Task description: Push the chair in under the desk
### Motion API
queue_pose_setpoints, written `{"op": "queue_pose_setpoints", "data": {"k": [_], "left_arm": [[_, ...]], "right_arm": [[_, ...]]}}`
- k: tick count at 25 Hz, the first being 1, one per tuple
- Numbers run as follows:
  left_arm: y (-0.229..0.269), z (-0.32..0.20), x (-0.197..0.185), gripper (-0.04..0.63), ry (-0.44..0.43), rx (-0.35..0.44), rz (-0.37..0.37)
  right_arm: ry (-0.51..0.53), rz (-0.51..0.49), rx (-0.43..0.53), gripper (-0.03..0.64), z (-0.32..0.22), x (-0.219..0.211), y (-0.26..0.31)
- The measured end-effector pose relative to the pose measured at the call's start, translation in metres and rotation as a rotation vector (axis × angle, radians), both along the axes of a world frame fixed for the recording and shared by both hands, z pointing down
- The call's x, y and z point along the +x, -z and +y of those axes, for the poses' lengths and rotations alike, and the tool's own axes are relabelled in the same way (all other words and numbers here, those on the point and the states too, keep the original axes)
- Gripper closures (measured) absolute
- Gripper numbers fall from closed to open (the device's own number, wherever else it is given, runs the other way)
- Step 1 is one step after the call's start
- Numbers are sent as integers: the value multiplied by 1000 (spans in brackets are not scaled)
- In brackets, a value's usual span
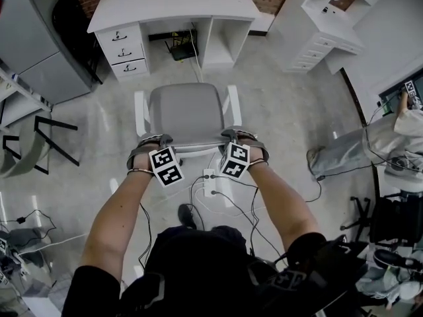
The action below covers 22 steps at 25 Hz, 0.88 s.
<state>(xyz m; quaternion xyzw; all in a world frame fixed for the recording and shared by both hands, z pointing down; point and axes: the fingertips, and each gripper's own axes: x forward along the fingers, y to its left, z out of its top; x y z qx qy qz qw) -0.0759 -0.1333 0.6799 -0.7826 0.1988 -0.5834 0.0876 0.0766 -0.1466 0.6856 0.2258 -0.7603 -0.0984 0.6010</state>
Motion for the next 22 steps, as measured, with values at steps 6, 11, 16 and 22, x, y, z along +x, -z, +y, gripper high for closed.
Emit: {"op": "queue_pose_setpoints", "data": {"k": [6,11,16,22], "left_arm": [[-2,-15,-8,463,-6,3,-7],[-3,-28,-19,457,2,15,-22],[-5,-42,-27,453,4,37,-41],[-7,-53,-29,451,20,34,-44]], "right_arm": [[-26,18,10,459,-13,-7,-1],[-34,17,3,460,-22,-16,-3],[-35,17,17,462,-31,-24,-3],[-34,29,3,462,-45,-25,-6]]}}
